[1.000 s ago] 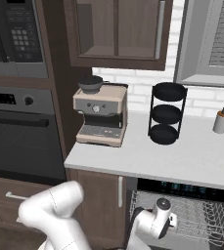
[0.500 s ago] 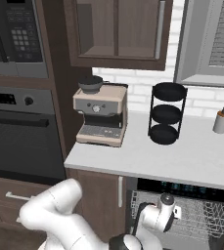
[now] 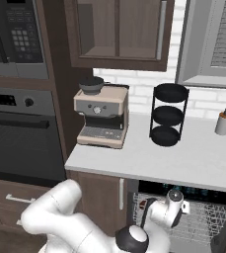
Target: Pick up the cup and bowl from the counter, place them in the dishwasher, and close the dishwasher door.
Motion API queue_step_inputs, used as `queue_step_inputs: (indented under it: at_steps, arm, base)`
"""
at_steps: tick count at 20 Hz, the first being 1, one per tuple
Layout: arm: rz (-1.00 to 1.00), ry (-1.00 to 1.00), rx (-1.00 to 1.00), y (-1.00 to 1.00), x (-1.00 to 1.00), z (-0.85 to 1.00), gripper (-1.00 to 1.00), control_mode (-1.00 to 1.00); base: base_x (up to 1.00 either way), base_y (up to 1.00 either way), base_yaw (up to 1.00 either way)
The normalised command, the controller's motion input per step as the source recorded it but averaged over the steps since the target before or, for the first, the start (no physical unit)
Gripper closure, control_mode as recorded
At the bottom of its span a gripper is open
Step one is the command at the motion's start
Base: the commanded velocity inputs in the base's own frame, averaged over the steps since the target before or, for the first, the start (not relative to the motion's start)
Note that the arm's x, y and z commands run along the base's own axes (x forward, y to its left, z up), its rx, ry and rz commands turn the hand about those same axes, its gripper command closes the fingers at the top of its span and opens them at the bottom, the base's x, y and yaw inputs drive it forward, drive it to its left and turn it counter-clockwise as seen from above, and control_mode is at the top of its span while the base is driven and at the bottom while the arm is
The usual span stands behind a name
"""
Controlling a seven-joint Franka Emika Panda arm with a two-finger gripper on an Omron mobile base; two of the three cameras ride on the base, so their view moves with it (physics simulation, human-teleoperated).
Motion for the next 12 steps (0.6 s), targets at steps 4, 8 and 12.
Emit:
queue_step_inputs:
  at_steps: [4, 8, 12]
  arm:
    - [-0.04, 0.12, 0.02, -0.71, -0.54, 0.31, -1.0, -1.0]
    - [-0.01, 0.01, 0.1, -0.62, -1.0, 0.5, -1.0, -1.0]
    - [0.0, -0.12, 0.03, -0.24, -0.96, 0.99, -1.0, -1.0]
  base:
    - [0.0, 0.0, 0.0]
    - [0.0, 0.0, 0.0]
    - [0.0, 0.0, 0.0]
